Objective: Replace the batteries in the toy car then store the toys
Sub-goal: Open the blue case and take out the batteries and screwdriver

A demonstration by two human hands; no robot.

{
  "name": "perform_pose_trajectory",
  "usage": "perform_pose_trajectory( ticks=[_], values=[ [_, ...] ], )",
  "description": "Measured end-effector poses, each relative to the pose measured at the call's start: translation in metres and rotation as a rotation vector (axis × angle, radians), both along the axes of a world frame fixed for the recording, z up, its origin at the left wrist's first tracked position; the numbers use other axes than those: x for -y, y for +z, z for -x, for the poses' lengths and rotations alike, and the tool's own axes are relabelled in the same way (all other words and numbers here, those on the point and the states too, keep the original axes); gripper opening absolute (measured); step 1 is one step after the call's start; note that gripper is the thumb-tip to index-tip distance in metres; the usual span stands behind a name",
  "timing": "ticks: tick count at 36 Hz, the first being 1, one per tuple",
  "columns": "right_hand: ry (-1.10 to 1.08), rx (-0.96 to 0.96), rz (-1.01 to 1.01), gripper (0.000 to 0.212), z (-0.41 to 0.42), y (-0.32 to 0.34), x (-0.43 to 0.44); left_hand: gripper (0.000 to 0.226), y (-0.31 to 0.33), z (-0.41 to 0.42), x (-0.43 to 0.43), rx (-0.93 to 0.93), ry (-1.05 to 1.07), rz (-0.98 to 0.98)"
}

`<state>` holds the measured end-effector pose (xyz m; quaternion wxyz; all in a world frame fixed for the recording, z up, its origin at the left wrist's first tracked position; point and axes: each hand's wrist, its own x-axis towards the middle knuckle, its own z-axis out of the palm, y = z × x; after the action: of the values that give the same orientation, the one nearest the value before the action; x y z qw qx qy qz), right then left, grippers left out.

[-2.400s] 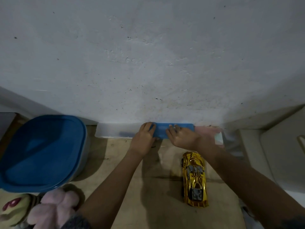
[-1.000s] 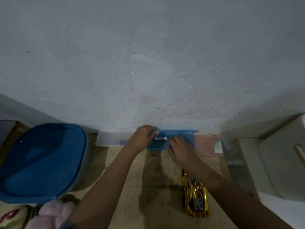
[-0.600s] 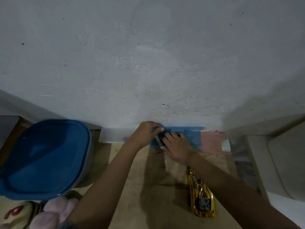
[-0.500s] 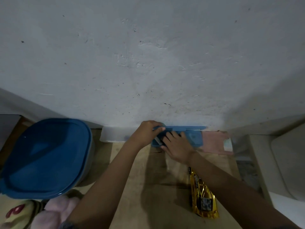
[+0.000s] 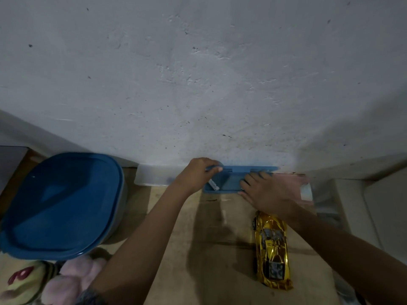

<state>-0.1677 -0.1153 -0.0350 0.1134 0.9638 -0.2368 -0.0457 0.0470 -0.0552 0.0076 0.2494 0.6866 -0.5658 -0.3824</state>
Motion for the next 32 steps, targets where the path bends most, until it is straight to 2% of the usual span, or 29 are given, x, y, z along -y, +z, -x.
perform_pose_trajectory(
  ticks=[3,8,12,17,25,29,32],
  values=[
    [-0.05,-0.069,-0.026,0.038,0.009,0.002,0.002,0.033,0.0,0.001,0.0,0.005,0.009,-0.002],
    [-0.118,-0.107,-0.212,0.038,0.006,0.004,0.0,0.034,-0.001,0.002,0.0,-0.001,0.04,-0.004],
    [-0.146,-0.036,-0.278,0.04,0.001,0.008,-0.001,0.036,0.0,0.004,0.001,-0.001,0.053,-0.004],
    [-0.351,0.014,-0.543,0.041,-0.019,0.007,-0.013,0.035,0.0,0.004,0.001,0.0,0.065,0.013],
    [-0.487,0.102,-0.563,0.041,-0.076,0.01,-0.047,0.029,-0.002,0.006,0.003,0.018,0.078,0.067],
    [-0.657,0.162,-0.684,0.051,-0.103,0.015,-0.053,0.027,-0.001,0.004,0.004,0.004,0.069,0.057],
    [-0.733,0.184,-0.735,0.047,-0.11,0.018,-0.05,0.024,0.0,0.002,0.005,-0.043,0.074,0.045]
  ],
)
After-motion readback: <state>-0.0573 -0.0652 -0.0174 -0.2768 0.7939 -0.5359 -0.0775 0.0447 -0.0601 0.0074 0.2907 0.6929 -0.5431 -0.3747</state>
